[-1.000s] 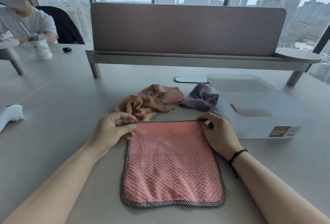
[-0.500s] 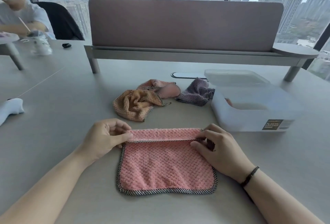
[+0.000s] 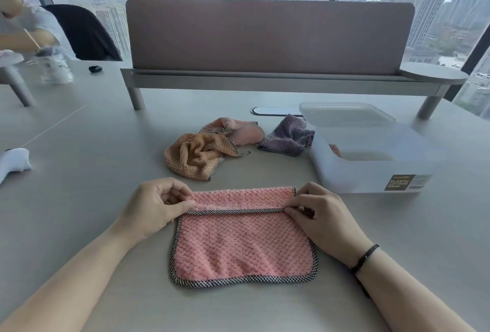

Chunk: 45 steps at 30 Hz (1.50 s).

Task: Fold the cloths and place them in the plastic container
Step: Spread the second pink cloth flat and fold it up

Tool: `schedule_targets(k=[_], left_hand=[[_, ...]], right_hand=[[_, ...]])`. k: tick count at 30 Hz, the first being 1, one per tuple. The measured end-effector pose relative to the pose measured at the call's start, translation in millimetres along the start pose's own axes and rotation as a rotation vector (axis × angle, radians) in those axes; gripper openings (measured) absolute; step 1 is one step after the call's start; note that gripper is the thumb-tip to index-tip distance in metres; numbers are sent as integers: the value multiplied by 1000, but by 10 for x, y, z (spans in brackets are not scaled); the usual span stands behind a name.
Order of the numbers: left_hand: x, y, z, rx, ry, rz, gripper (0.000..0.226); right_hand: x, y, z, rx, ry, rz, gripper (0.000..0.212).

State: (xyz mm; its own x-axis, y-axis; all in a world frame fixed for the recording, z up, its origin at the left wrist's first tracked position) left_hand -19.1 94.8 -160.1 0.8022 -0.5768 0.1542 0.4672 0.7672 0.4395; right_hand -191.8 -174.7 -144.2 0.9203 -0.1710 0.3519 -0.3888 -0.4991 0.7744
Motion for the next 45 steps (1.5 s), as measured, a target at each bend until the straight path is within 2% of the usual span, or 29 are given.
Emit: schedule_targets(k=[6, 12, 25, 29, 33, 36, 38, 41, 43, 45], left_hand=[[-34, -33, 70, 127, -60, 1, 32], [-104, -59, 222, 359, -182, 49, 26], [-109, -83, 287, 398, -266, 53, 16], [-119, -98, 336, 433, -311, 42, 19], [-177, -111, 486, 591, -364, 108, 6], [-215, -185, 617, 708, -425, 130, 25], [-233, -362, 692, 729, -459, 14, 39], [-256, -769, 604, 801, -285, -343, 74], [-306, -1004, 519, 910, -188, -515, 92], [-305, -1122, 474, 1013, -161, -557, 94]], right_hand=[[1, -16, 22, -2, -11, -15, 7], [0, -9, 33, -11, -16, -7, 6], [13, -32, 72, -21, -46, -17, 6], [17, -18, 74, -22, -47, -2, 7], [10, -17, 79, -65, -52, 0, 9], [1, -9, 57, -135, -52, -1, 7], [-9, 52, -4, -229, -29, 52, 9], [-7, 132, -257, -320, 38, 143, 28], [26, -32, -543, -337, 116, 44, 44], [38, -377, -757, -308, 124, -201, 68]])
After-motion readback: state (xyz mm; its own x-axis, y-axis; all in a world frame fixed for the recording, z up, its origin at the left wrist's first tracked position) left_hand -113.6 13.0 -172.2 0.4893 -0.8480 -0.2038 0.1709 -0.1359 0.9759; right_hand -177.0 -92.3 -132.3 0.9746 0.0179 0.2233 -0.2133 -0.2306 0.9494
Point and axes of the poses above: each hand's wrist, its own x-axis towards the middle knuckle, its own y-axis out of the back of the hand, z = x × y, the point moved 8 cm from there along x, towards the middle knuckle, and after that the axes turned 5 degrees about -z, right-handed, at the moved point
